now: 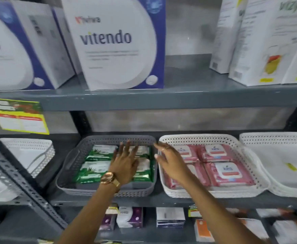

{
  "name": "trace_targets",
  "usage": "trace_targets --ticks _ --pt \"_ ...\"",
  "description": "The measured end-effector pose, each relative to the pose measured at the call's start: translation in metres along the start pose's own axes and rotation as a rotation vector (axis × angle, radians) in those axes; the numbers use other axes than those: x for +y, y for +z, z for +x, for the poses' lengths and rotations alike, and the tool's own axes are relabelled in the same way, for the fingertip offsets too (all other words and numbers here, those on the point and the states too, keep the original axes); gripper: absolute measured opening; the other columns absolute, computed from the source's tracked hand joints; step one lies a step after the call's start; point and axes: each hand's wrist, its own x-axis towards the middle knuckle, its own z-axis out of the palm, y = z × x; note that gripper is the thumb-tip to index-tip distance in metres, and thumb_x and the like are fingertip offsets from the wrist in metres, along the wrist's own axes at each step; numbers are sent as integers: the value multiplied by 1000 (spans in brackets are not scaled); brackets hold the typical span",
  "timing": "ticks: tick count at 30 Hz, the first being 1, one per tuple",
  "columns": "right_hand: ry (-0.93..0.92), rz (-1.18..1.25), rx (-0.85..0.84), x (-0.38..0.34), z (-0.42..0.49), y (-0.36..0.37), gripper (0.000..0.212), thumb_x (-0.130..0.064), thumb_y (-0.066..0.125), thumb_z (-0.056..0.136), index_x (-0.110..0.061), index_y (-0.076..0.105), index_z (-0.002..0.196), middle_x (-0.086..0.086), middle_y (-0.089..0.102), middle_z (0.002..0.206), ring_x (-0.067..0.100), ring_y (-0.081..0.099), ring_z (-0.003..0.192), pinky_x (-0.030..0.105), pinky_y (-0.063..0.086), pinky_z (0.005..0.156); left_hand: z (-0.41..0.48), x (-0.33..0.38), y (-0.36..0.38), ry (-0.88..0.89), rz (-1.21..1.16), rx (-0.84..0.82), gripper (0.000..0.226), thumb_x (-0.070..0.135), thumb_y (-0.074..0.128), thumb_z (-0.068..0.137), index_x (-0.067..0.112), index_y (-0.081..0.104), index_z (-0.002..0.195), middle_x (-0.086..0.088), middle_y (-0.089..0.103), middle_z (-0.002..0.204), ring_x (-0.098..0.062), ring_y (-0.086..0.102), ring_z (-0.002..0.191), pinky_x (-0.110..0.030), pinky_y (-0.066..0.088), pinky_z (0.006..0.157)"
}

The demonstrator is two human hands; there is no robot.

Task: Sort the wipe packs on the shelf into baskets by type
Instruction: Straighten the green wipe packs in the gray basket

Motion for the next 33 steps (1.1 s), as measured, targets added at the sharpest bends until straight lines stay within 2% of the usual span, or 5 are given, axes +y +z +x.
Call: trace_targets --ticks 8,14,23,29,33 --pt "95 -328 -399 -51 12 103 61 -11 52 94 -28 26 147 2 9 162 32 1 149 51 9 121 -28 -122 9 -197 5 -385 67 14 33 98 38 -3 149 -4 -15 160 -35 -13 145 -57 4 117" --pt "153 -333 -412 -57 4 106 61 -20 63 88 -29 37 143 1 23 159 26 17 147 45 25 118 -34 -133 8 -175 -110 -344 67 14 39 96 44 10 148 0 -9 161 -33 -10 146 -59 8 117" --pt "197 -335 -300 -72 4 111 60 1 56 88 -25 43 140 1 33 154 25 30 141 37 31 115 -33 -140 7 -144 -136 -338 66 15 40 95 42 12 148 -5 -6 161 -37 -8 145 -59 15 116" --pt "216 -306 -366 -71 9 108 53 -18 59 90 -28 42 140 -1 26 158 25 21 146 44 24 119 -34 -151 10 -117 -142 -320 58 35 40 99 42 10 149 -6 -7 161 -37 -6 146 -56 12 118" --pt "203 -305 -250 -68 23 108 47 -51 39 94 -25 51 132 2 32 155 26 21 146 50 21 119 -30 -151 6 -94 -54 -279 55 44 35 98 40 13 149 -7 -5 160 -38 -14 144 -52 -5 117"
